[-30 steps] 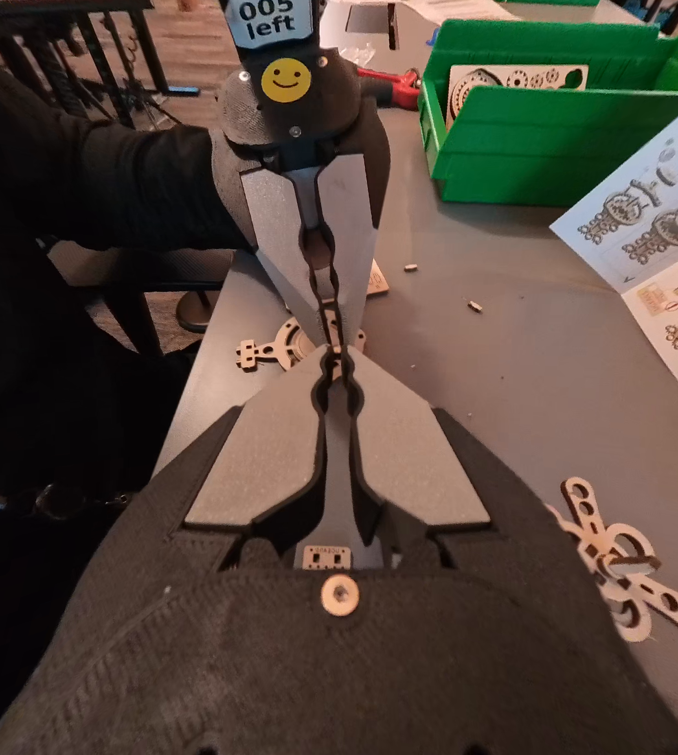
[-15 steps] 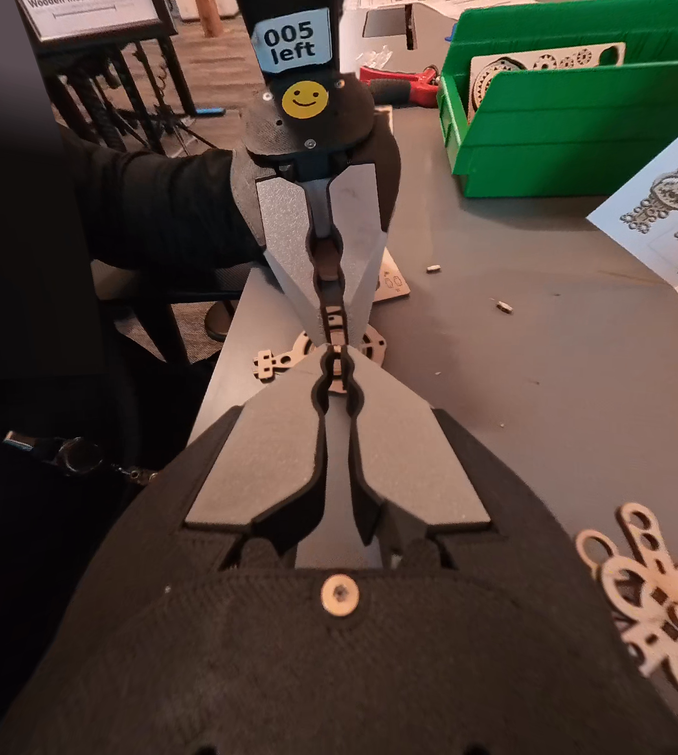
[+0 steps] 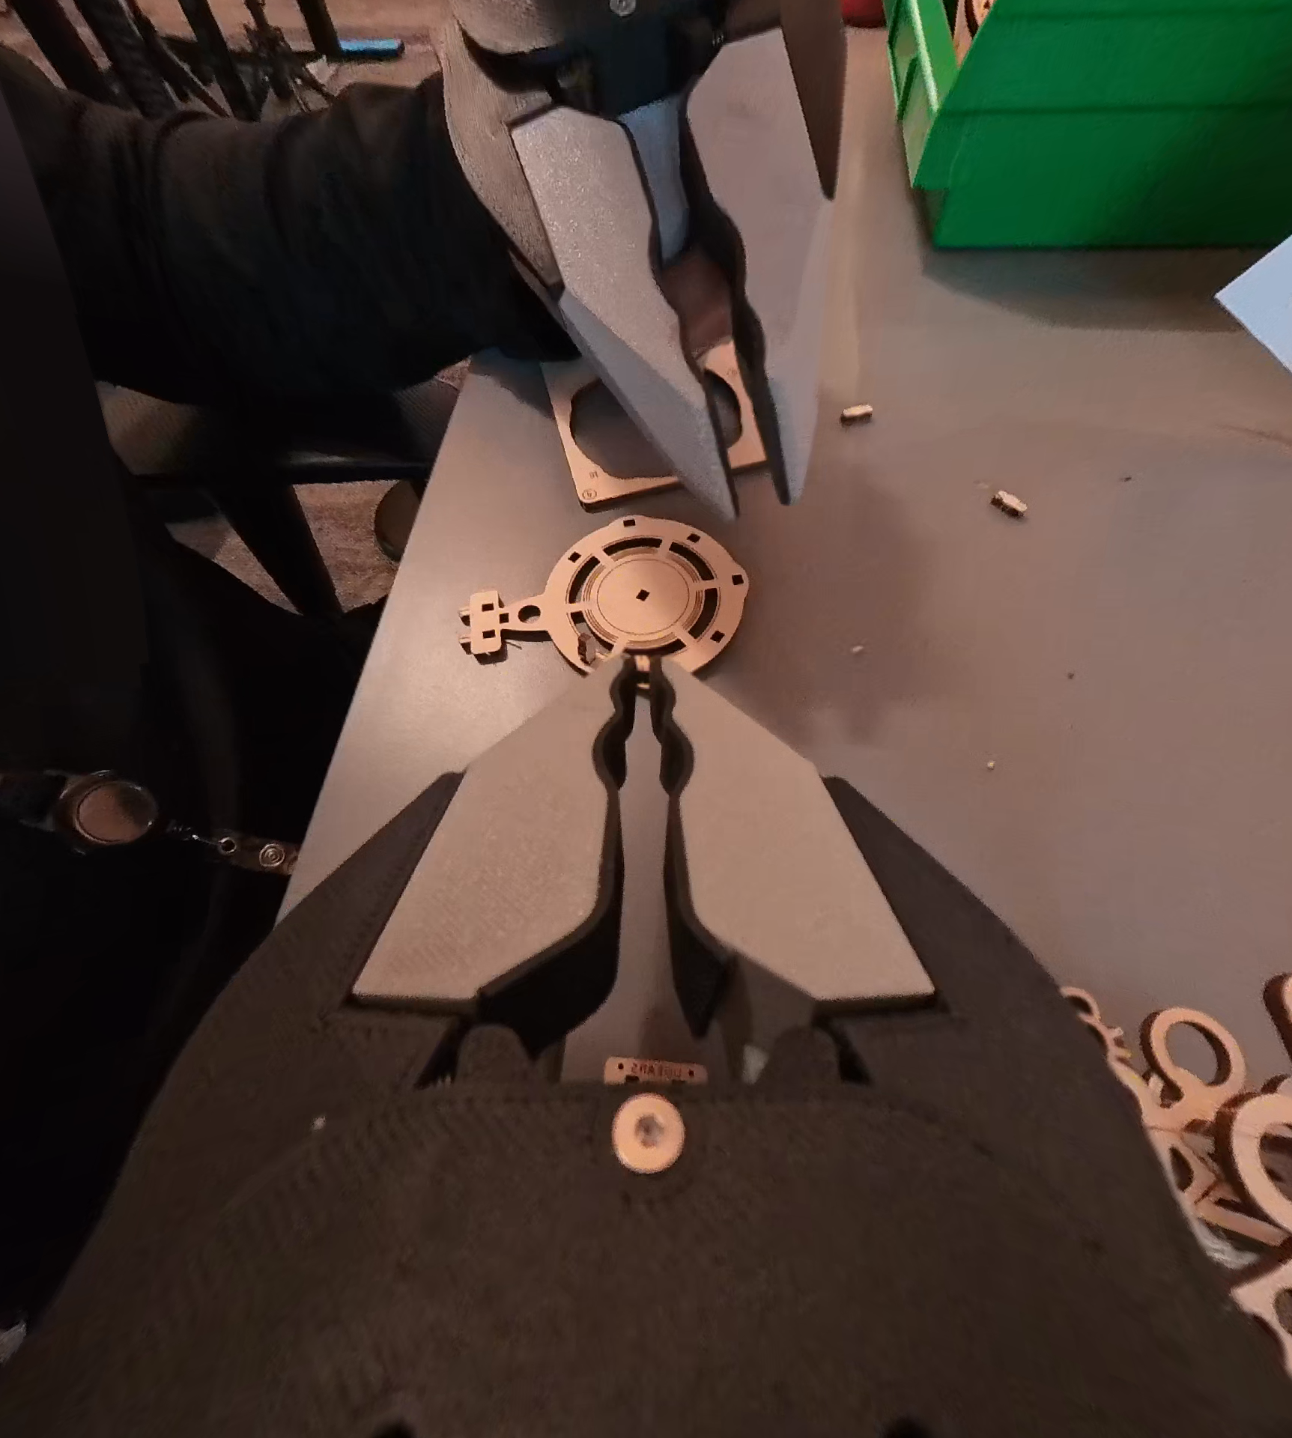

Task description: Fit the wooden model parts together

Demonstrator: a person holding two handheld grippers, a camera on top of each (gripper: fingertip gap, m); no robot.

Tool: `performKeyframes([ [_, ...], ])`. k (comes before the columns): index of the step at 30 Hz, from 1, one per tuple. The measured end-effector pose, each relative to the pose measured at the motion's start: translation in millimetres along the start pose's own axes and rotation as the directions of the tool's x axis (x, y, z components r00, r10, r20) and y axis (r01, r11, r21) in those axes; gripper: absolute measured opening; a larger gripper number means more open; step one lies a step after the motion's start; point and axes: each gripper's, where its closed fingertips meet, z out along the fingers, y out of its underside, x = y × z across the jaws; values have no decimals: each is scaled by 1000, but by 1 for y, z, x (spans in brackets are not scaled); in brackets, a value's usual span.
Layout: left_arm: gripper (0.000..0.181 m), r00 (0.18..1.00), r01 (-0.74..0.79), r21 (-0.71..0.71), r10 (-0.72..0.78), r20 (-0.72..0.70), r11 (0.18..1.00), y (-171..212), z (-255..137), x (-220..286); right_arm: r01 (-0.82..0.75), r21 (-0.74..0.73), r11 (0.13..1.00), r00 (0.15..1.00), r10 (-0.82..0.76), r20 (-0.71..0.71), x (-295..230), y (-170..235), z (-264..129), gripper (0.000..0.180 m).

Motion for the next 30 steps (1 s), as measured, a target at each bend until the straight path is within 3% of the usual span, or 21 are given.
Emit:
performKeyframes([
  [4,4,996,-37,32,34,83,999,-5,5,-9,-33,-24,999,999,33,-1,3,6,2,0],
  [12,6,991,-96,-58,100,83,994,6,14,-3,-51,-38,998,998,52,29,0,9,7,0],
  [22,8,987,-158,-33,157,-27,987,5,12,18,244,92,965,966,-234,-105,-5,-21,-10,0],
  [25,8,979,-194,-9,193,-65,981,4,10,27,376,78,923,914,-356,-194,-6,-28,-16,0],
  [30,8,977,-202,5,202,-69,979,3,9,28,405,27,914,900,-394,-187,-8,-21,-9,0],
])
